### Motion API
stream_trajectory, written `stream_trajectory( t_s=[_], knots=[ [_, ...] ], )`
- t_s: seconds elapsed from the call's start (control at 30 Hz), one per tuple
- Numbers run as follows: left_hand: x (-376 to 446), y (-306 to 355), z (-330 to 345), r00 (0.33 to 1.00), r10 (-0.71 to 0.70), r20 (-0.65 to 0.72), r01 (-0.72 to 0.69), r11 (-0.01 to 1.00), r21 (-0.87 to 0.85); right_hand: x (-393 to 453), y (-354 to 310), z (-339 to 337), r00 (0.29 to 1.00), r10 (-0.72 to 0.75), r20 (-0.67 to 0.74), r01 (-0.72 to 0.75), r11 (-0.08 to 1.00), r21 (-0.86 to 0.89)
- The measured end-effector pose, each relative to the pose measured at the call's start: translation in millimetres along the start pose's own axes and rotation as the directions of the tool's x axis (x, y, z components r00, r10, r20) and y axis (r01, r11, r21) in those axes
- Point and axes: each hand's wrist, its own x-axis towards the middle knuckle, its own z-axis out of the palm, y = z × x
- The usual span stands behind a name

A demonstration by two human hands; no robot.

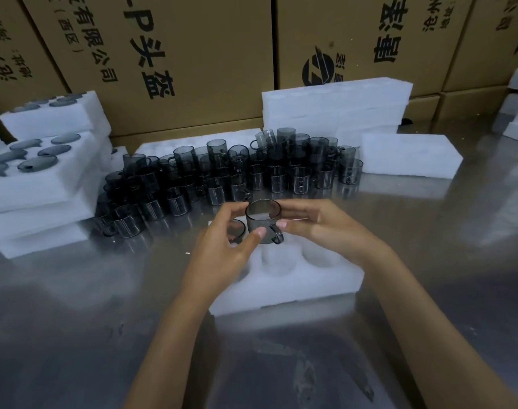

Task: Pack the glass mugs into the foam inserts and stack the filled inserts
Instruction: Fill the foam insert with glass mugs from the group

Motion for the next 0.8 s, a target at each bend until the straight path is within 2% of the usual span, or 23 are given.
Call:
stream_trajectory(
  t_s=[0.13,0.33,0.57,0.7,0.8],
  knots=[
    [-1,3,4,1.000,-0.014,0.002,0.014,1.000,0.017,-3,2,-4,0.999,0.025,-0.045,-0.019,0.992,0.123],
    [10,6,8,0.999,-0.038,0.019,0.038,0.999,0.009,-3,2,-3,0.992,0.076,-0.098,-0.068,0.994,0.082],
    [35,15,13,0.988,-0.037,0.150,0.031,0.999,0.041,-2,5,-1,0.973,0.038,-0.228,-0.021,0.997,0.077],
    [30,7,13,0.989,-0.057,0.135,0.063,0.997,-0.037,0,8,0,0.978,0.023,-0.208,-0.015,0.999,0.040],
    [24,2,13,0.992,-0.062,0.112,0.065,0.998,-0.023,2,9,4,0.975,0.016,-0.223,-0.014,1.000,0.009]
  ],
)
